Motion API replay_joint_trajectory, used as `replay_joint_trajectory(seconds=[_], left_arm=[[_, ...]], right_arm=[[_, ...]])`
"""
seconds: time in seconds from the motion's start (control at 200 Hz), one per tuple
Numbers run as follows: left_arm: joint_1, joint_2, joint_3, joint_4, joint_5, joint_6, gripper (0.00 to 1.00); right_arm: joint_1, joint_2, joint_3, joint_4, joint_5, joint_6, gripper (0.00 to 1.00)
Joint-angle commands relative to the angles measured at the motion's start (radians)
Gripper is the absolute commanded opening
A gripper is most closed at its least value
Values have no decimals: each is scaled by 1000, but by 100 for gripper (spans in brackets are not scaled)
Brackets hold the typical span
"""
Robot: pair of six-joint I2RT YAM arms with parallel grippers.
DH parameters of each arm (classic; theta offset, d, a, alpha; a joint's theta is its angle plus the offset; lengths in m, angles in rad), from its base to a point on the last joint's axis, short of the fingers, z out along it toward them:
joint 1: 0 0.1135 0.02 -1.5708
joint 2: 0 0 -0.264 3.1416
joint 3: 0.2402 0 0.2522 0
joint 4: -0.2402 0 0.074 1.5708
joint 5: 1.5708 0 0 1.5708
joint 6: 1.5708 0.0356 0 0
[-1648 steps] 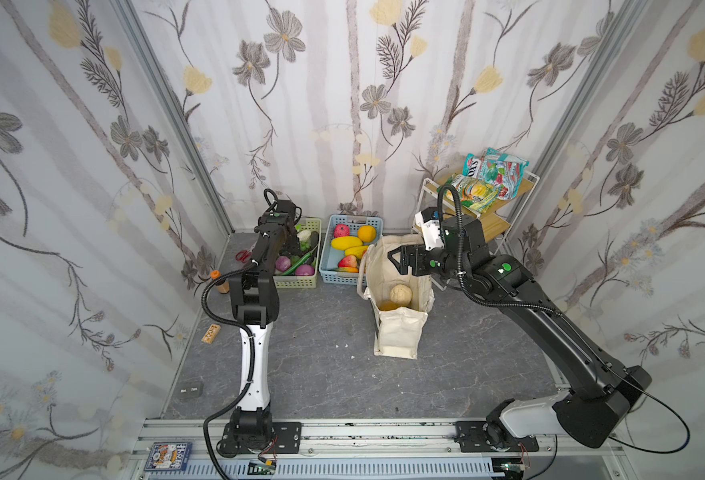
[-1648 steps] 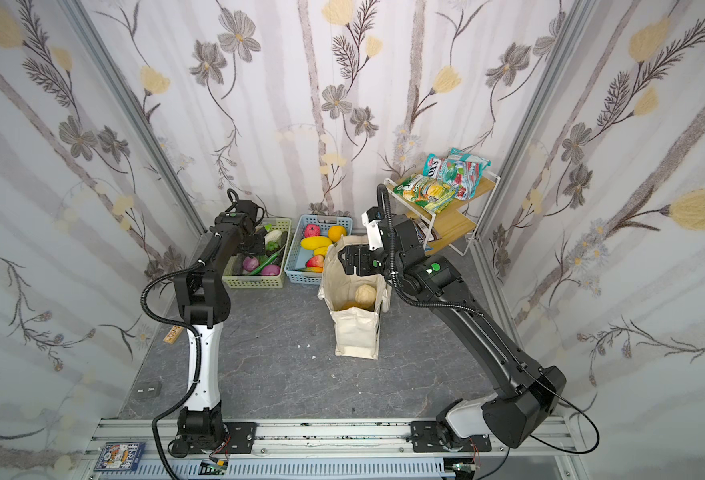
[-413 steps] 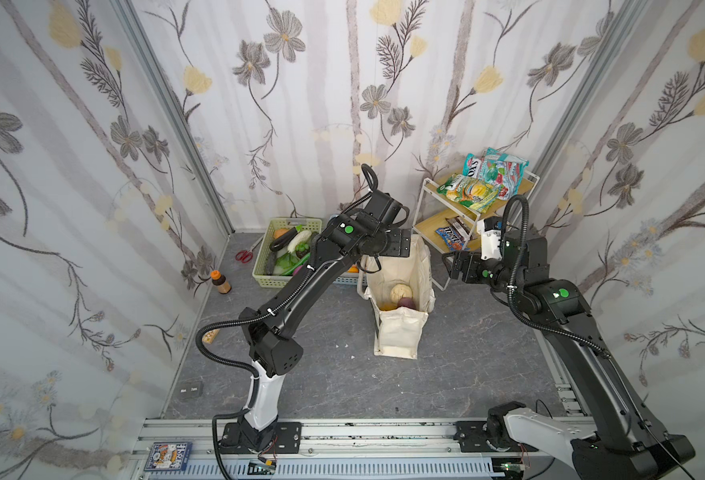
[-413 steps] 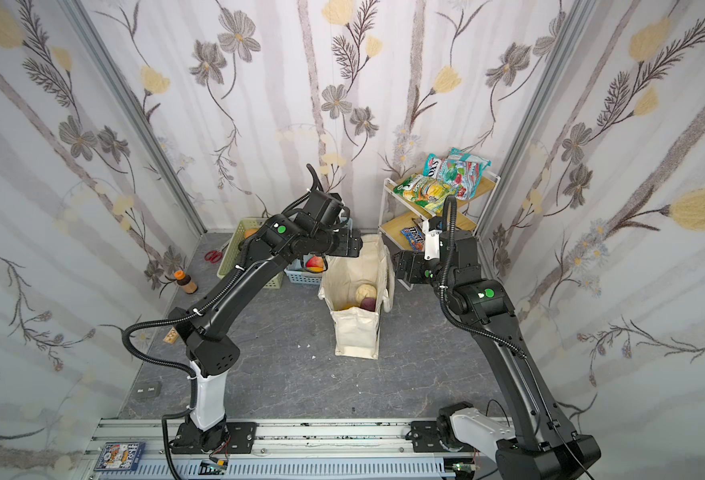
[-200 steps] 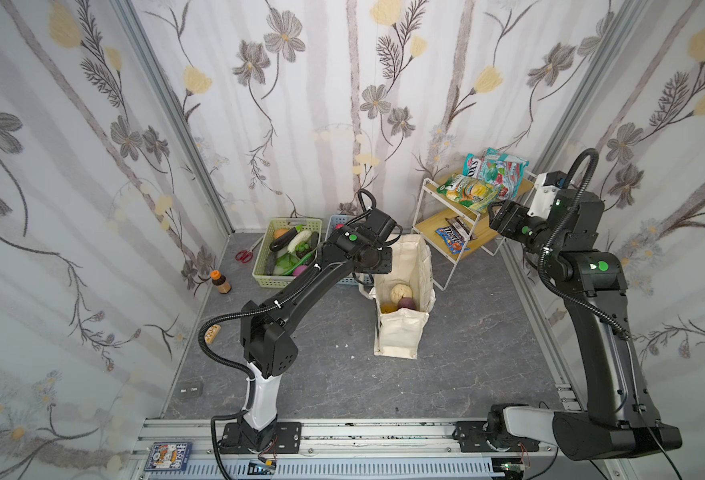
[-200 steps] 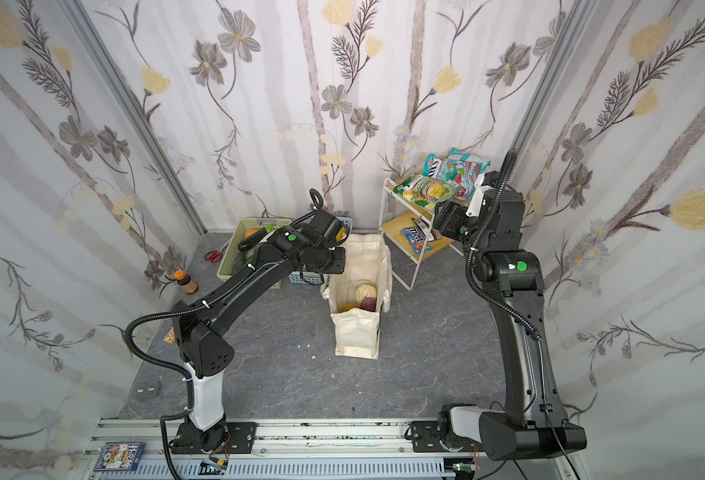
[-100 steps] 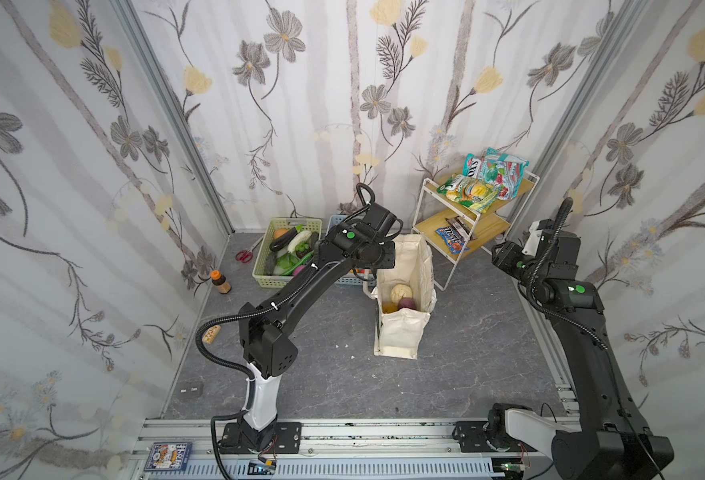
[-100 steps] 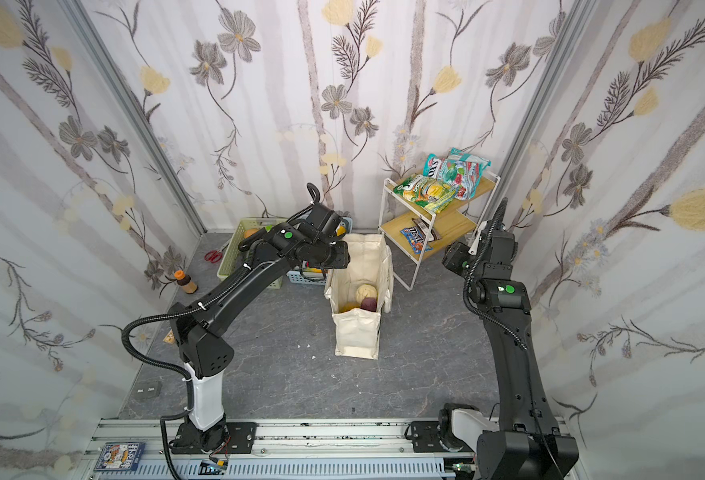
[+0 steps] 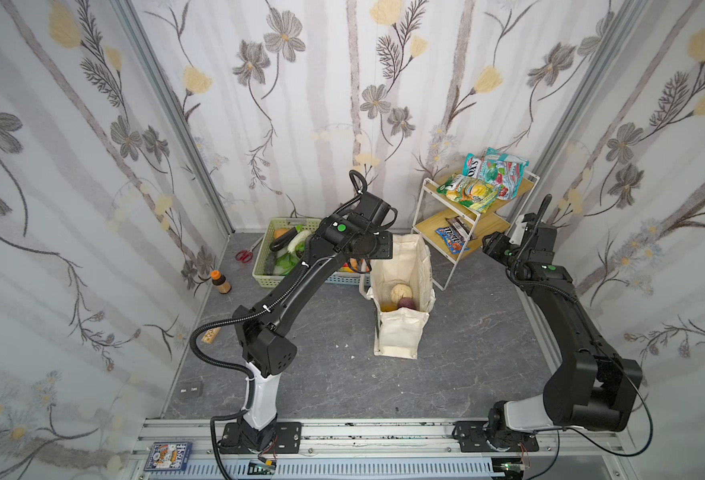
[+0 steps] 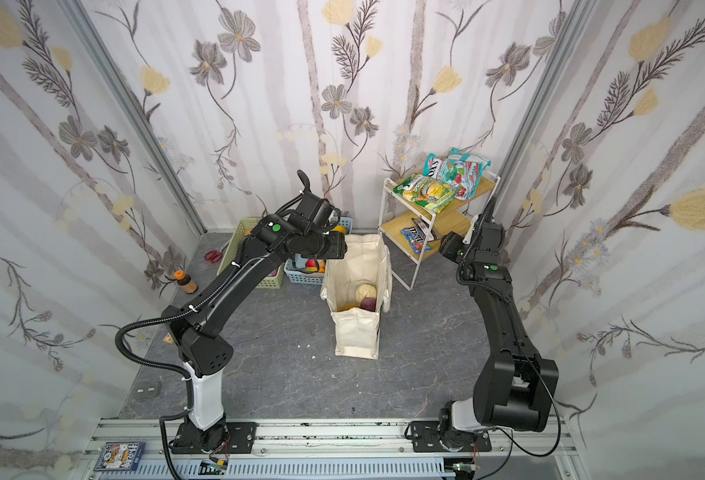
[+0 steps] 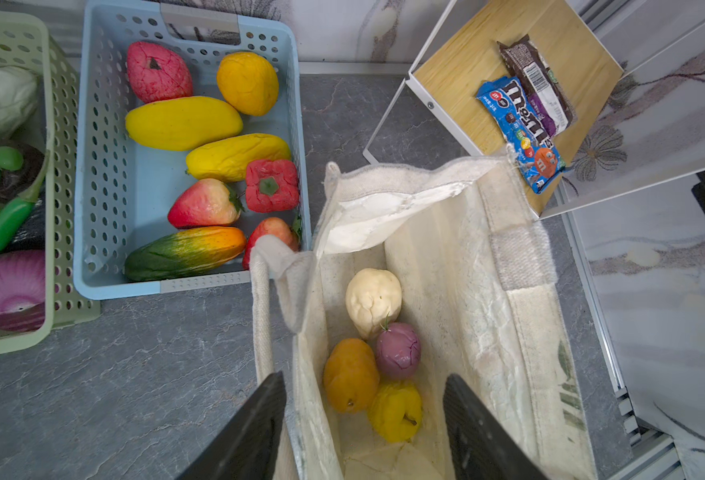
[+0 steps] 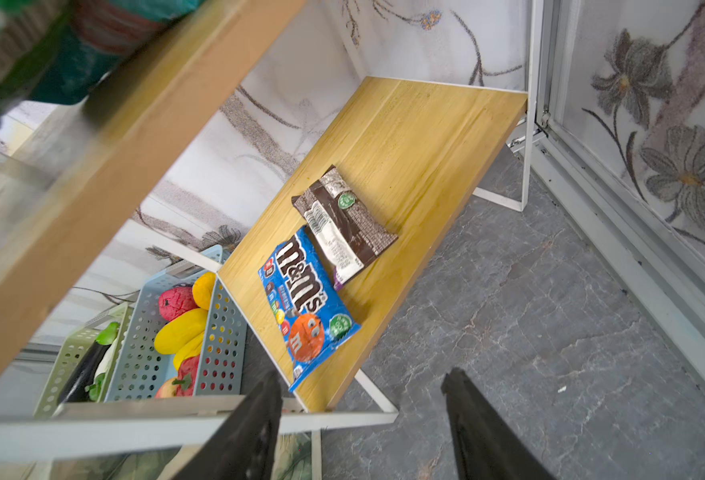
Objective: Place the food into the grocery bag and tie it
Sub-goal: 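Raise the left gripper while the right gripper releases the rim toward the shelf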
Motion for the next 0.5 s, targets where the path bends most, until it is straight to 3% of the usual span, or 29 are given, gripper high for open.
replay_joint_trajectory(seconds=[0.0,0.25,0.495], left_arm=[[6,-12,6,-33,-38,17,63],[23,-13,6,-44,-54,24,64],[29,-29,-21,-35,-72,24,64]], right_arm=[[-1,56,26,134,-45,-38,64],[0,222,165,62,-185,-99,54],[1,292,159,56,-300,-63,39]])
